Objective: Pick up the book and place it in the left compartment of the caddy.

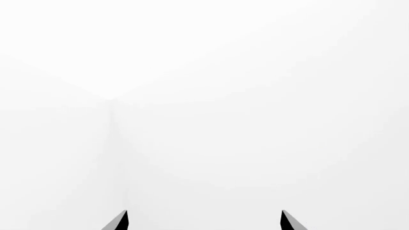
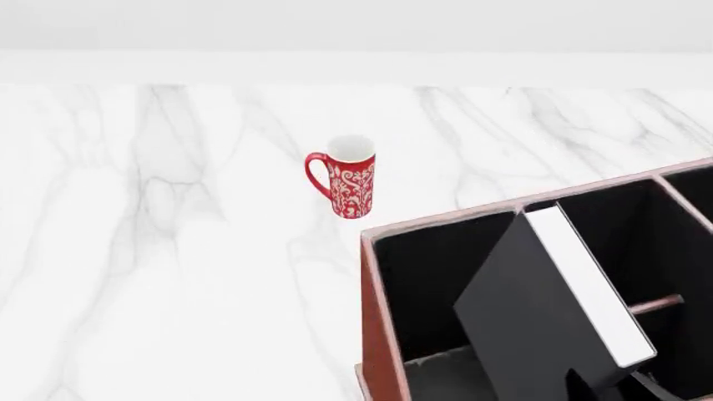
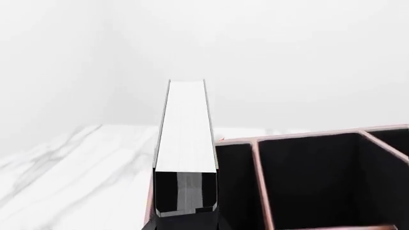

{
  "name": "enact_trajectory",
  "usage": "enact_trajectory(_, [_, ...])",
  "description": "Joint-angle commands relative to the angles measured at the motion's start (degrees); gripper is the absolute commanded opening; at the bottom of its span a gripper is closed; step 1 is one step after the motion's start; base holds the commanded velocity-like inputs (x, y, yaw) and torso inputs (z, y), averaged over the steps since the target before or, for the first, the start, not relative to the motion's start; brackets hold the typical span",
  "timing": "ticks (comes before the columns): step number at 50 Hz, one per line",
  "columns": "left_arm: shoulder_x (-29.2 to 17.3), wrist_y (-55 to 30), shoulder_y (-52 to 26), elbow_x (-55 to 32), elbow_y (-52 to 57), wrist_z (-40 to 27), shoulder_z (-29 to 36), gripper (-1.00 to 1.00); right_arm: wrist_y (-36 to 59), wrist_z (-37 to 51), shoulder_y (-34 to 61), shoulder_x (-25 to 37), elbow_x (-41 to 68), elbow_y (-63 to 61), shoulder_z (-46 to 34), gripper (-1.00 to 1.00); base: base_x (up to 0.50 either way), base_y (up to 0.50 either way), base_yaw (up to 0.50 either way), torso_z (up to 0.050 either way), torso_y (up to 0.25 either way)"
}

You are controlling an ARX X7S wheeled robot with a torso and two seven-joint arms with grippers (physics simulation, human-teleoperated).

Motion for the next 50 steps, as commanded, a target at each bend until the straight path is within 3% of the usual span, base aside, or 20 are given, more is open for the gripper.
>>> enact_trajectory(1, [0.0, -0.2, -0.2, 0.1, 0.0, 0.1, 0.2, 1.00, 1.3, 0.6, 8.9, -2.4, -1.9, 1.2, 2.3, -1.00, 0.00, 0.00, 0.00, 0.000, 0.000])
enact_trajectory(50, [0.0, -0.4, -0.2, 0.6, 0.0, 0.1, 0.5, 1.00, 8.8, 1.0, 8.4, -5.7, -0.5, 5.0, 1.9, -1.00, 0.00, 0.00, 0.00, 0.000, 0.001])
